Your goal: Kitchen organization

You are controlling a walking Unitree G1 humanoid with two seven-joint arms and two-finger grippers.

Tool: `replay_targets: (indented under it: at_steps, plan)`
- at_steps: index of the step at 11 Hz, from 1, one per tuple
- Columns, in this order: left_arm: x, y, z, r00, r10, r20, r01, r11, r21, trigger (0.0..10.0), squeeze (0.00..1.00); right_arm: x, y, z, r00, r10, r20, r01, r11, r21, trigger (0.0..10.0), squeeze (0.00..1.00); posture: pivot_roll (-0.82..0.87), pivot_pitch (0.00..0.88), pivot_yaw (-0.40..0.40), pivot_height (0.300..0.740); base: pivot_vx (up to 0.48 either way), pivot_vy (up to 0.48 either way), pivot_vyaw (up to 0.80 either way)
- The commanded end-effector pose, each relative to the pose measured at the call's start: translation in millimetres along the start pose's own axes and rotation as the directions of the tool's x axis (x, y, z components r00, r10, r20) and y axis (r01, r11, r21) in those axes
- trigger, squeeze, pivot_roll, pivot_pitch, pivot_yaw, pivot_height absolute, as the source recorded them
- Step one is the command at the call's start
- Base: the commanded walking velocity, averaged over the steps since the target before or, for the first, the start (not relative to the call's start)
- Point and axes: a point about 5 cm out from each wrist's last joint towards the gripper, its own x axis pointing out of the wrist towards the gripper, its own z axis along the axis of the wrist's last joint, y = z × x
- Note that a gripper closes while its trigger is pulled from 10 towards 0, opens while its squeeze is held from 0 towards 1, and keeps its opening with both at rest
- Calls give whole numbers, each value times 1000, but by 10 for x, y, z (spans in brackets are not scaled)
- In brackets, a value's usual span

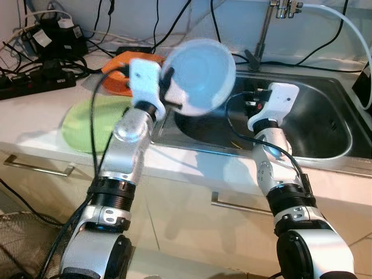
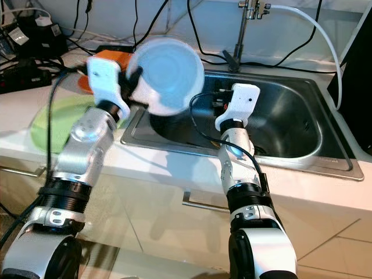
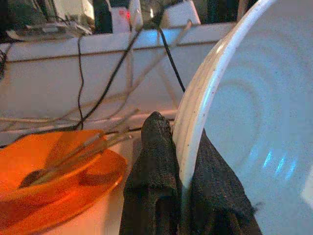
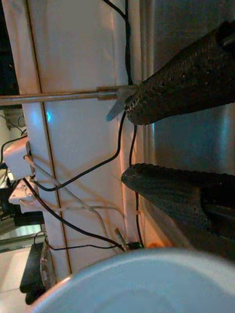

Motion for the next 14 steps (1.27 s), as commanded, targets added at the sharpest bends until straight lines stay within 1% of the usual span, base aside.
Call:
replay_targets:
  at_steps: [1,3,5,6,8,9,10,12,13,14]
  plan:
    - [69,-20,150,998,-19,65,16,999,32,10000,0,35,14,32,1000,0,7,0,1000,25,10000,0,194,0,47,740,0,0,0]
    - [105,-77,164,994,-57,90,53,998,42,10000,0,40,62,24,1000,17,6,-18,999,43,10000,0,196,0,63,740,0,0,0]
    - [133,-52,159,994,-44,97,40,998,45,10000,0,35,76,8,1000,27,-4,-26,997,72,10000,0,195,0,61,740,0,0,0]
    - [139,-30,129,995,-32,94,29,999,42,10000,0,18,84,-10,999,52,-15,-50,996,76,10000,0,189,0,59,740,0,0,0]
    - [116,11,131,993,8,114,-13,999,40,10000,0,-13,-80,-16,1000,21,-21,-20,999,37,10000,0,186,0,47,740,0,0,0]
    - [112,36,127,993,22,115,-27,999,36,10000,0,-12,-131,-8,1000,11,-23,-10,1000,29,10000,0,186,0,45,740,0,0,0]
    - [104,82,76,995,33,98,-37,998,44,10000,0,-6,-146,12,999,29,-21,-29,999,39,10000,0,183,0,41,740,0,0,0]
    - [111,110,92,994,39,102,-45,998,50,10000,0,-19,-98,8,997,70,-20,-69,996,59,10000,0,189,0,47,740,0,0,0]
    - [112,116,86,994,40,100,-45,997,54,10000,0,-57,-29,-16,988,149,-28,-144,982,118,10000,0,182,0,50,740,0,0,0]
    - [113,114,76,994,39,98,-45,997,55,10000,0,-99,21,-29,974,223,-32,-216,964,155,10000,0,176,0,48,740,0,0,0]
